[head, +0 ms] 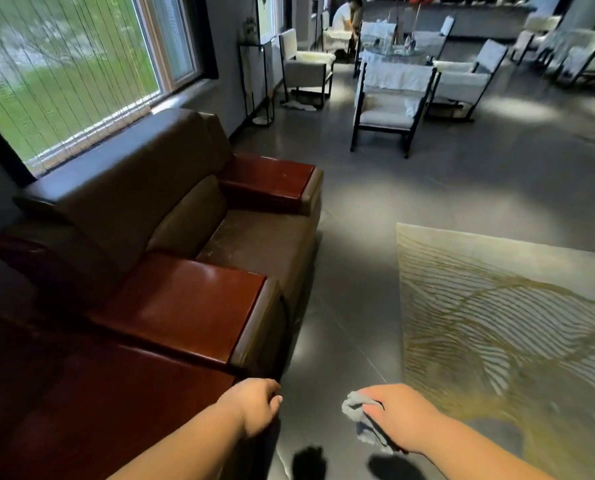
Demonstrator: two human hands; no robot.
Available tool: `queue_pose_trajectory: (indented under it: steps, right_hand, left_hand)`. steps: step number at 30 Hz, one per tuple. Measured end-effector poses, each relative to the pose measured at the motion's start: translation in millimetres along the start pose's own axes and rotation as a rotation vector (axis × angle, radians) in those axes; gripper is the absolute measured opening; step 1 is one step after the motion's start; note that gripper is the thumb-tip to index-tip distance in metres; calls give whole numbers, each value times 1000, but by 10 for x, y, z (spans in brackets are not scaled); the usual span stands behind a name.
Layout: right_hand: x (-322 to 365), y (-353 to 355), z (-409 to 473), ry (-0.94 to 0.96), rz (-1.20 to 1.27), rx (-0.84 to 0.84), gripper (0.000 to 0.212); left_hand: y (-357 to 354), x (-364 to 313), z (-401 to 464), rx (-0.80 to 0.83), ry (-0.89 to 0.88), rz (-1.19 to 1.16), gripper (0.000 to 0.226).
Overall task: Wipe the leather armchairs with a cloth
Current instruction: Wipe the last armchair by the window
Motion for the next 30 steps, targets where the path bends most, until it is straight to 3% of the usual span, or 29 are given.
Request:
queue_pose_trajectory:
  steps: [5, 9, 17, 26, 30]
  right_hand:
    - [131, 352, 563, -23, 108, -65, 34]
    - [249, 555, 906, 18, 220, -103, 49]
    - [78, 980, 1994, 64, 107, -36, 50]
    - [-121, 1824, 3481, 132, -107, 87, 39]
    - [-73, 2217, 4005, 172, -148, 101, 16]
  left_hand:
    - [625, 177, 575, -15, 30, -4, 46]
    - [873, 288, 972, -38, 58, -55, 44]
    - [1100, 383, 1643, -43, 168, -128, 38]
    - [1582, 222, 2321, -154, 393, -224, 34]
    - [1685, 93, 2544, -174, 438, -229, 35]
Point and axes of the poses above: each hand's wrist, its own z-axis towards the middle knuckle, its own y-axis out of the back of the hand, x = y × z, the point moved 2 cm from there along z, towards the middle knuckle, and after that the axes turned 2 degrees about -x, right-handed, at the moved point
